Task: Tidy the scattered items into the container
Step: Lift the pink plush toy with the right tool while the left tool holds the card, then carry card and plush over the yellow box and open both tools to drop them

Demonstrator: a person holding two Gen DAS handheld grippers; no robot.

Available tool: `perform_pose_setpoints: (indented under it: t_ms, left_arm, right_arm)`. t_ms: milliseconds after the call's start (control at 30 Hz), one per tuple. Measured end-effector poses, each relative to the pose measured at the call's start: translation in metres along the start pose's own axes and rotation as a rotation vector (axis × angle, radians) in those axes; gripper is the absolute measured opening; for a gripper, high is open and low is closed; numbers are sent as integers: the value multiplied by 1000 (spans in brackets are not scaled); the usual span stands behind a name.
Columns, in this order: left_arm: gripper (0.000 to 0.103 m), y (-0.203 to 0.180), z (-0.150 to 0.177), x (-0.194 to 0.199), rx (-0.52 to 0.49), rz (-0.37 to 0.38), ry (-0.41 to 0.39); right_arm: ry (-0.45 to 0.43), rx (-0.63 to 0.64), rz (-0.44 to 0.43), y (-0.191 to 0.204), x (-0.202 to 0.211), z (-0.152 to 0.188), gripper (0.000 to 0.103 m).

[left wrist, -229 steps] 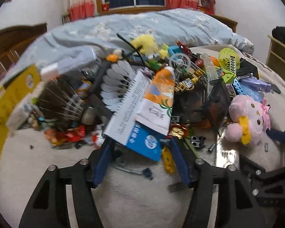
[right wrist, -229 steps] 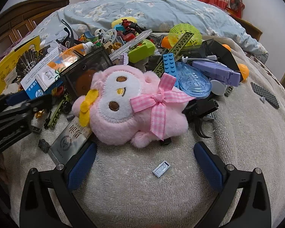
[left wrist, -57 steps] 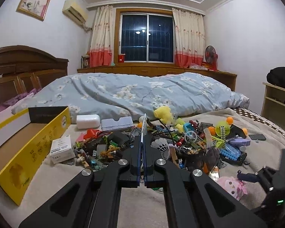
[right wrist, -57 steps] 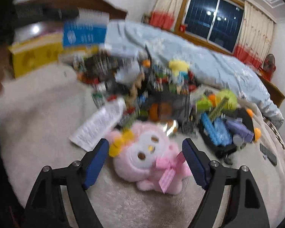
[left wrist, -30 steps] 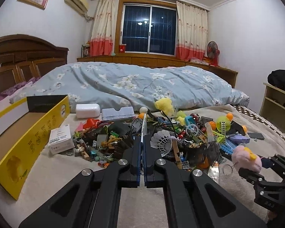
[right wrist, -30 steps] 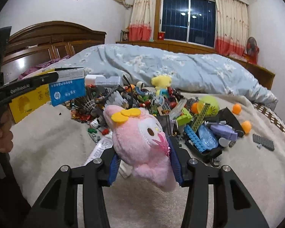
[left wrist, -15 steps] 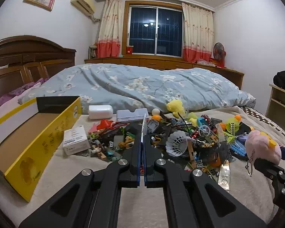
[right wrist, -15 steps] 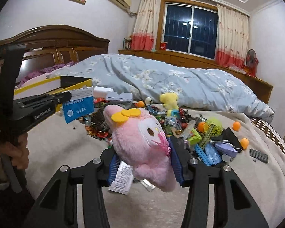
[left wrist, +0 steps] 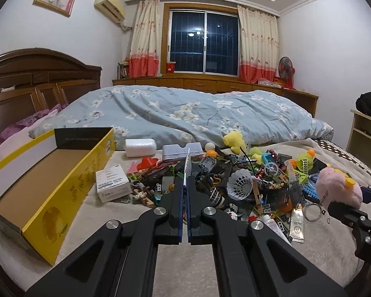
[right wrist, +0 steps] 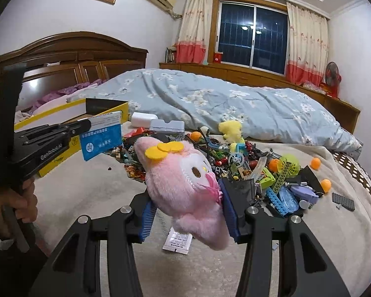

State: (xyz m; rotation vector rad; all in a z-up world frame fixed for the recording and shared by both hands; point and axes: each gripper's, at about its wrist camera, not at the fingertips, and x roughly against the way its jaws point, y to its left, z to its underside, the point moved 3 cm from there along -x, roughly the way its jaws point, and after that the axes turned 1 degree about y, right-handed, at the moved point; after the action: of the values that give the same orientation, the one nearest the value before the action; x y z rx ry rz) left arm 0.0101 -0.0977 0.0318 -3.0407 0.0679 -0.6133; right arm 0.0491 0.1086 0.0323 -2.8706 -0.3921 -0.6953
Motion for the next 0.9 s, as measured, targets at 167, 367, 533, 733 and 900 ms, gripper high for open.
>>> perform_pose_setpoints:
  t_ms: [167, 367, 533, 733, 900]
  left_arm:
    - [3, 6, 0, 4, 6, -6, -6]
    - [3, 14, -8, 7, -52, -81, -31]
    - [3, 58, -31, -2, 28, -133, -20]
    - [3, 129, -29, -4, 100, -233, -8]
    - [3, 199, -23, -11, 130, -362, 32]
  right_arm:
    - [4, 8, -14, 9, -2, -2, 48]
    - [56, -56, -123, 23, -21, -32, 48]
    - [18, -73, -184, 57, -50, -86, 48]
    - [25, -126, -301, 119, -95, -120, 48]
    - [83, -145, -399, 178, -125, -120, 48]
